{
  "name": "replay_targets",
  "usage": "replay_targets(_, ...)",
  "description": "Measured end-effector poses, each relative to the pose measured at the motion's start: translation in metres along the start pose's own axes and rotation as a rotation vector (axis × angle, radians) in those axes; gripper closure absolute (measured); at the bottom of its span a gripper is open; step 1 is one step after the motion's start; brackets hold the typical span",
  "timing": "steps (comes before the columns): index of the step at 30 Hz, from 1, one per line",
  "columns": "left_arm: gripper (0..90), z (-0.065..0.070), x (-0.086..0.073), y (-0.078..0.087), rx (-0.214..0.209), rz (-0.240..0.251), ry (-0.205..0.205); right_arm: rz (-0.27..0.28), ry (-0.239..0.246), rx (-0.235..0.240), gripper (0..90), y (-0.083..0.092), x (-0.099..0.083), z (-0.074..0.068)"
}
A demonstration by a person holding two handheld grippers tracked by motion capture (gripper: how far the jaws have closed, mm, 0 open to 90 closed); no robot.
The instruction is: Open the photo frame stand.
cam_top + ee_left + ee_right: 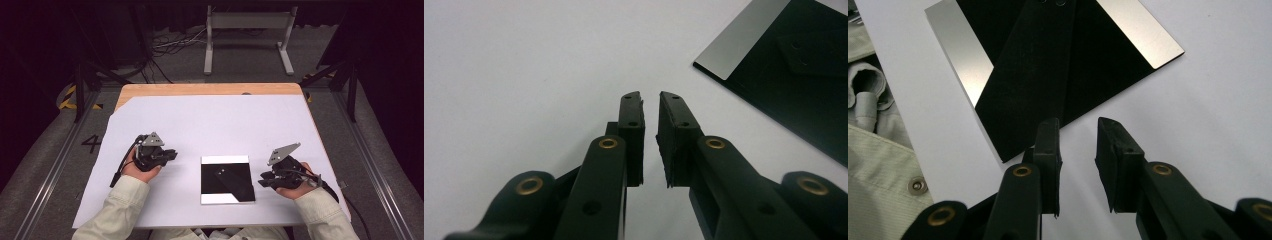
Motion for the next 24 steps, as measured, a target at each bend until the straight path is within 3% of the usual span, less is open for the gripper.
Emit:
replay_targets(10, 80.6, 0.001, 0.0, -0.002, -0.004, -0.005, -0.008, -0.006, 0.051, 0.041, 71.5, 0.003, -0.007, -0.009)
replay_targets(24, 79.3, 0.001, -0.001, -0.001, -0.004, -0.01, -0.013, -0.01, 0.062, 0.051, 71.3, -0.001, -0.014, -0.014)
Point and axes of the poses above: each handheld gripper's, and its own axes: y roughly backward along the jaws, x roughly out of its top, z roughly to its right, the point moved 8 cm from there along -y, roughly forward along the jaws, and after that the axes turned 11 degrees about -x, right-handed, at the moved point
